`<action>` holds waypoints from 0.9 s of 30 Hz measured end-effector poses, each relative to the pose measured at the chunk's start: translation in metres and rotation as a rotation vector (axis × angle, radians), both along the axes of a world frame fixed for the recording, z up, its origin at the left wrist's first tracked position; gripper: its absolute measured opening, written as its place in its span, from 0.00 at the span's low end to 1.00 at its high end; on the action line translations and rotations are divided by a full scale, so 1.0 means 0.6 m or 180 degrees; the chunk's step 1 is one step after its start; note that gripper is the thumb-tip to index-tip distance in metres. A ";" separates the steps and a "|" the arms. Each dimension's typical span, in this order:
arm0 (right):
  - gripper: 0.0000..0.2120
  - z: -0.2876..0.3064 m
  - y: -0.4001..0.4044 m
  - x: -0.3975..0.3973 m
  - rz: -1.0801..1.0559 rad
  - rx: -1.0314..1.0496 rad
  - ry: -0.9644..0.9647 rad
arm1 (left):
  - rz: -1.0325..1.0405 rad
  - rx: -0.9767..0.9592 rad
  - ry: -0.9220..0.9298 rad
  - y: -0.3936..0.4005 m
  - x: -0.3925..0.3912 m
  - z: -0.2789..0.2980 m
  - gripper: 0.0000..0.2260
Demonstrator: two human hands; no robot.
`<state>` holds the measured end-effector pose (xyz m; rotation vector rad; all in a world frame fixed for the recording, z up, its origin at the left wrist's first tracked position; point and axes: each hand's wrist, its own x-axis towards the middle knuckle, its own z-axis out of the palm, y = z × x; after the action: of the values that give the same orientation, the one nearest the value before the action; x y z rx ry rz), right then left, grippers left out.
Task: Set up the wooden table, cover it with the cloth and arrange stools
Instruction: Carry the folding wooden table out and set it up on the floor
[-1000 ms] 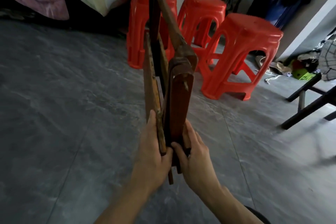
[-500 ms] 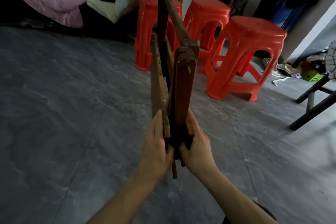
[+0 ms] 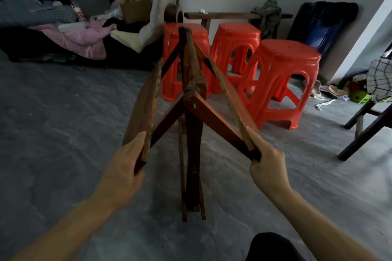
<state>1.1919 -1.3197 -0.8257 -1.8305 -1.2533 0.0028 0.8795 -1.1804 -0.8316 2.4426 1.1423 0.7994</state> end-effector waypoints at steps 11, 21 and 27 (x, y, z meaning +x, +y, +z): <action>0.38 0.077 0.002 0.014 0.0412 0.0094 -0.0268 | -0.0094 0.0447 -0.0090 0.034 -0.074 0.112 0.38; 0.42 0.160 0.035 0.030 0.1007 -0.0258 -0.1086 | -0.0207 0.1020 0.0871 0.094 -0.135 0.211 0.40; 0.35 0.215 0.042 0.021 0.1566 -0.0332 -0.1525 | -0.0677 0.1486 0.1079 0.077 -0.126 0.297 0.40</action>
<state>1.2046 -1.2948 -0.6967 -1.6121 -2.0519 -0.1058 0.8041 -1.1343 -0.6533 3.1196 0.8440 0.6592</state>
